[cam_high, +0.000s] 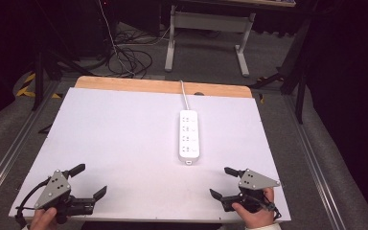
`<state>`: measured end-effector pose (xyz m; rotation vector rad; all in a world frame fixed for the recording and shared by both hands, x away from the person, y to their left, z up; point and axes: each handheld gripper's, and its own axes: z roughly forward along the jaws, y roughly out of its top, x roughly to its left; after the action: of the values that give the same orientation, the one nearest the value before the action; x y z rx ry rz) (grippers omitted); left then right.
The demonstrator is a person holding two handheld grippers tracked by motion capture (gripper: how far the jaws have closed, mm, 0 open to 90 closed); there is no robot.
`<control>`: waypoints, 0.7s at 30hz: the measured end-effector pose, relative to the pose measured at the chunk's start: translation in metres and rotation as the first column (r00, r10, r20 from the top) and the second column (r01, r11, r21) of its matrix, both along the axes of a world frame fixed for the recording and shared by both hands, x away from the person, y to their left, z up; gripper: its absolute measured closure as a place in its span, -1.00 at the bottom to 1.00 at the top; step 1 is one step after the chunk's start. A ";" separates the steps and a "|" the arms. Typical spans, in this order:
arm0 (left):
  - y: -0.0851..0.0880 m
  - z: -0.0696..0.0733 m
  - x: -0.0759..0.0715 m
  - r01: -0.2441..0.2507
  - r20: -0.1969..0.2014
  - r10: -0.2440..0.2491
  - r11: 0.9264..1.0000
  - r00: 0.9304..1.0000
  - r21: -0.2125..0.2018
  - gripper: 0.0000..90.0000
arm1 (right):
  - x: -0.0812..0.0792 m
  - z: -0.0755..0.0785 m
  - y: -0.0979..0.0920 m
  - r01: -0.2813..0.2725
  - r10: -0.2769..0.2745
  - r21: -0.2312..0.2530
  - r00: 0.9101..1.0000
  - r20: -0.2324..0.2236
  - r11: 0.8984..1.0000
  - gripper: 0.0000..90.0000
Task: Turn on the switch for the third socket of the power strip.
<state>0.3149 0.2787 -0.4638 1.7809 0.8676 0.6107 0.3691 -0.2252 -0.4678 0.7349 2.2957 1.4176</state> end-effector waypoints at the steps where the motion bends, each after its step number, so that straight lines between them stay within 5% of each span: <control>1: 0.000 0.000 0.000 0.000 0.000 0.000 1.000 1.000 0.000 -0.96 | 0.000 0.000 0.000 0.001 -0.001 0.001 1.000 0.002 1.000 -0.73; 21: 0.000 0.002 -0.002 -0.031 0.022 0.031 1.000 0.999 -0.001 -0.96 | -0.001 0.002 0.001 0.001 -0.001 -0.014 1.000 0.013 1.000 -0.72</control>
<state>0.3129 0.2785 -0.4621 1.7600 0.8819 0.6484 0.3684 -0.2244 -0.4655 0.7212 2.2928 1.4005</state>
